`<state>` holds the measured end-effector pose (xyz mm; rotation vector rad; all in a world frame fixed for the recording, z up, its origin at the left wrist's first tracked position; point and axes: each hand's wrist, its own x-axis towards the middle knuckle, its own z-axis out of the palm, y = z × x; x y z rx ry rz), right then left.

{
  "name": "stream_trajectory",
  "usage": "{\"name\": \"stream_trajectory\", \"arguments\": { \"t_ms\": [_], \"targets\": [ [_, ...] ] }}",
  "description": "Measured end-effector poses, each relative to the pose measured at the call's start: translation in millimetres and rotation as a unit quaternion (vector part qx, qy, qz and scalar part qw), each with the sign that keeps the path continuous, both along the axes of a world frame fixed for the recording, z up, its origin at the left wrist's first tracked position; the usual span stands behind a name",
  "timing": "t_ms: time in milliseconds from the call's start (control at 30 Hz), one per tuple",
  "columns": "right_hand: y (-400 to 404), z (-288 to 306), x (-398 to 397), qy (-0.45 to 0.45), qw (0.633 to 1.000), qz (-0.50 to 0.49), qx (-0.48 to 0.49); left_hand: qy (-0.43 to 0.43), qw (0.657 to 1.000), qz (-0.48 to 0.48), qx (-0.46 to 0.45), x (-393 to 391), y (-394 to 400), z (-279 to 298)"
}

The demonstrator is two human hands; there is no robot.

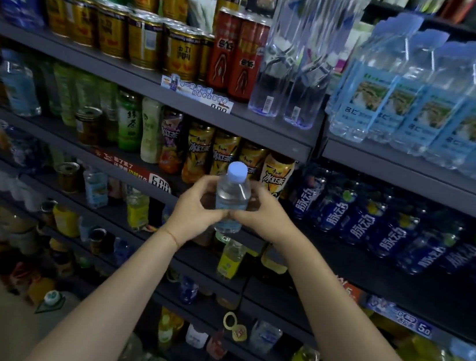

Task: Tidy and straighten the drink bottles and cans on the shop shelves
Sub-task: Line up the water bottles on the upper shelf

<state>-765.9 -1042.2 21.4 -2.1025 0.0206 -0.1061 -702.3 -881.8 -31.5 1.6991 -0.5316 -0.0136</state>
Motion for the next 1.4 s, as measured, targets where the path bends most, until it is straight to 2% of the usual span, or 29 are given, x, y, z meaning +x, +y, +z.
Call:
{"name": "stream_trajectory", "arguments": {
  "t_ms": [100,233,433,567,733,900,1200,1400],
  "targets": [
    [-11,36,-24,-0.011,0.999,0.042,-0.026,-0.049,0.997,-0.036,-0.037,-23,5,34],
    [-27,91,-54,-0.076,0.995,0.034,-0.052,-0.125,0.985,-0.078,-0.086,-48,-10,102],
    [-52,142,-84,-0.263,0.959,-0.075,-0.072,-0.212,0.962,-0.129,-0.118,-65,-55,176],
    [-80,157,-87,-0.315,0.928,-0.190,-0.065,-0.174,0.972,-0.136,-0.085,-60,-85,199],
    [-122,157,-77,-0.279,0.913,-0.298,-0.003,-0.171,0.979,-0.107,-0.001,-55,-116,197],
    [-144,159,-57,-0.214,0.926,-0.310,-0.027,-0.116,0.988,-0.095,0.046,-42,-138,188],
    [-145,159,-37,-0.170,0.928,-0.315,-0.106,-0.098,0.991,-0.080,0.050,-32,-148,178],
    [-134,157,-44,-0.187,0.917,-0.340,-0.093,-0.106,0.990,-0.084,0.046,-36,-147,176]
  ]
}}
